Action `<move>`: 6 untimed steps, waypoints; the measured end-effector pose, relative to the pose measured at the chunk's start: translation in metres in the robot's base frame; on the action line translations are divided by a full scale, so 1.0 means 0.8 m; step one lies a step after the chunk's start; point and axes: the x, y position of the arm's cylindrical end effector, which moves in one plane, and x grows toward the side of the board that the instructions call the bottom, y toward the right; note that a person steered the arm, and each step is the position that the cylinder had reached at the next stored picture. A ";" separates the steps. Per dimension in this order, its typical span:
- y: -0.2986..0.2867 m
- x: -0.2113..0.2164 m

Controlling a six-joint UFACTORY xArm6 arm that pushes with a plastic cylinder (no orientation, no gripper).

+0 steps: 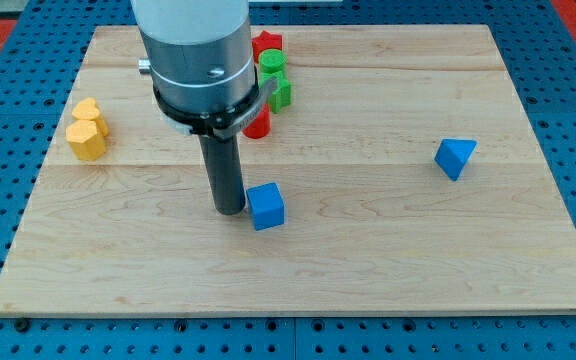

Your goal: Move the blue cube to the bottom of the red circle

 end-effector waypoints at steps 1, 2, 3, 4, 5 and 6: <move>0.000 -0.033; 0.055 -0.036; 0.091 0.005; 0.099 0.038; 0.110 0.038; 0.110 0.020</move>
